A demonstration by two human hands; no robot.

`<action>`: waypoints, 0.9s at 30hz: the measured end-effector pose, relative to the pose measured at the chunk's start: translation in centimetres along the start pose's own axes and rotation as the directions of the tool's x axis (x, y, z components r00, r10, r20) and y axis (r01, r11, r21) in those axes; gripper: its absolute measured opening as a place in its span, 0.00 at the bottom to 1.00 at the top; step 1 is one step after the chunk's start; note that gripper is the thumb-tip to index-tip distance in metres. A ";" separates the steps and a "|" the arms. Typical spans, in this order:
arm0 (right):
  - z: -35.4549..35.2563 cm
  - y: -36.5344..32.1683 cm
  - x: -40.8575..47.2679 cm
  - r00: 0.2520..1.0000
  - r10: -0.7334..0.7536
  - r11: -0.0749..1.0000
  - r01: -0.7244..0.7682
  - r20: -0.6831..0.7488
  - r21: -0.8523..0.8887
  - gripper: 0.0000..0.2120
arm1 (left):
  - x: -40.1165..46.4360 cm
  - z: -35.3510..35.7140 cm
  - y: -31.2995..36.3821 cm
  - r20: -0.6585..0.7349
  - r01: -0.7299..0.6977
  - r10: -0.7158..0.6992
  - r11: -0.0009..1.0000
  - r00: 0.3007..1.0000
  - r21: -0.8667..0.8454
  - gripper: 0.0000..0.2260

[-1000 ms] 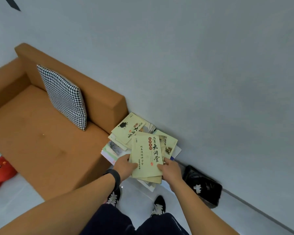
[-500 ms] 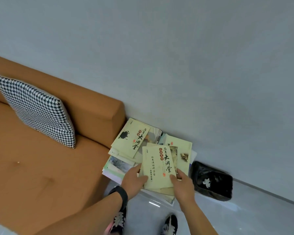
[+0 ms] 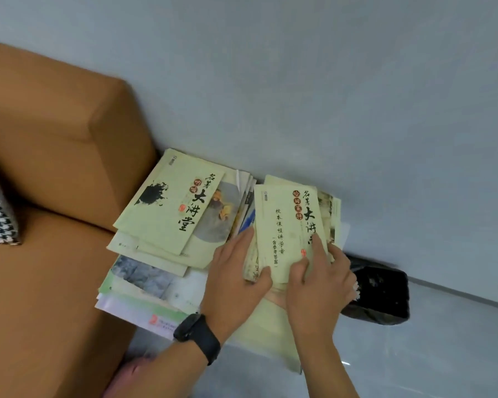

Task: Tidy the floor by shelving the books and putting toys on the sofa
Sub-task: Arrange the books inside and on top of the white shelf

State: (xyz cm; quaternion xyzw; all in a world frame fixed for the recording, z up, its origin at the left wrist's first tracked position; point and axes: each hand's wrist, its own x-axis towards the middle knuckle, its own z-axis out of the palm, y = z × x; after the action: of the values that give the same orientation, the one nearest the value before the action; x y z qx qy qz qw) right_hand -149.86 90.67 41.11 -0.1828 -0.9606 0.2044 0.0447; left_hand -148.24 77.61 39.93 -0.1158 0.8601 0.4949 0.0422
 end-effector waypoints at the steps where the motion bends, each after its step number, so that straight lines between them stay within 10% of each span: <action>1: 1.0 0.8 -0.1 1.000 -0.013 1.000 0.012 -0.025 -0.013 0.25 | 0.2 1.0 -0.9 -0.040 -0.032 0.032 0.999 0.999 0.010 0.33; 13: 3.4 5.6 0.0 0.949 -0.290 0.956 0.281 -0.123 -0.089 0.30 | 0.1 2.7 -4.1 -0.064 -0.375 0.416 0.869 0.907 0.323 0.39; 27: 2.6 6.4 -1.3 0.934 -0.353 0.936 0.352 -0.064 -0.022 0.27 | -0.7 3.1 -4.2 -0.059 -0.334 0.393 0.844 0.918 0.419 0.42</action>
State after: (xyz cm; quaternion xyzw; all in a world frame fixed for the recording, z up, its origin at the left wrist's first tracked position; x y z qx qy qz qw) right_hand -146.95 94.66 36.14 -0.0147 -0.9768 0.1819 0.1119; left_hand -146.70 78.39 34.99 0.0257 0.9500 0.2975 -0.0912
